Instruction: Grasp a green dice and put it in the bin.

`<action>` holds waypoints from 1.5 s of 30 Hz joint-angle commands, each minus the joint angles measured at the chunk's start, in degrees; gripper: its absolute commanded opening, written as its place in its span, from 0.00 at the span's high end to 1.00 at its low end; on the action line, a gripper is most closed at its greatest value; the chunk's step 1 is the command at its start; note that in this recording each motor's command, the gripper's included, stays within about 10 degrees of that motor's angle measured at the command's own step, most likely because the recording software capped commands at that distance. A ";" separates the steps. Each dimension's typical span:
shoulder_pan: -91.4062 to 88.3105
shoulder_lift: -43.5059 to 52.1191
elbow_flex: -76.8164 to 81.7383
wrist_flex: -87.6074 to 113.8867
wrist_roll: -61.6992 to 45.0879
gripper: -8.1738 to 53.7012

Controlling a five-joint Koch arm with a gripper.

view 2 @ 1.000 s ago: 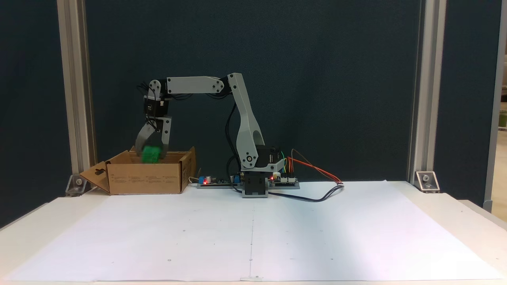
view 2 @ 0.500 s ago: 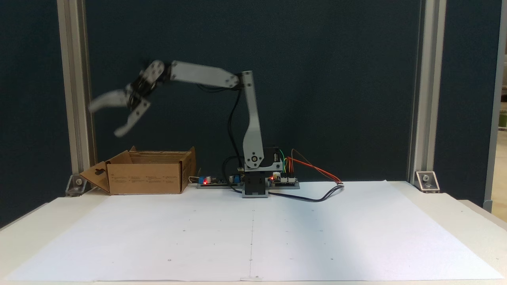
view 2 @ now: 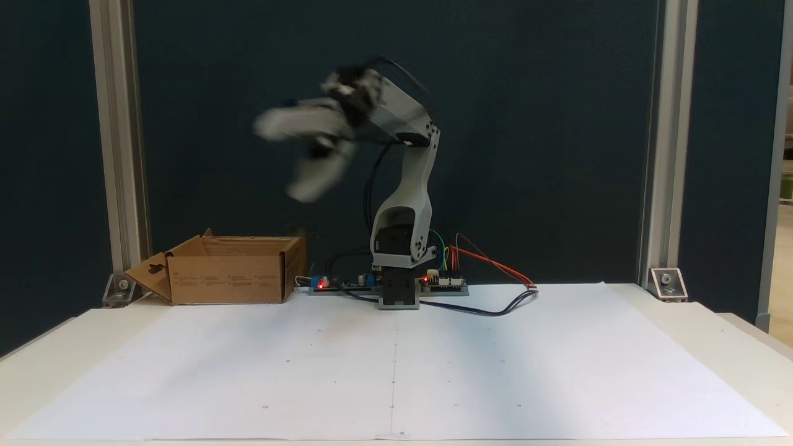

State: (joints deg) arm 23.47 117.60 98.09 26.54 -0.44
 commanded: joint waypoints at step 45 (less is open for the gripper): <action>-25.40 18.19 67.06 -108.35 0.70 0.18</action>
State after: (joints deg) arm -2.20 129.46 166.20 -74.44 -0.44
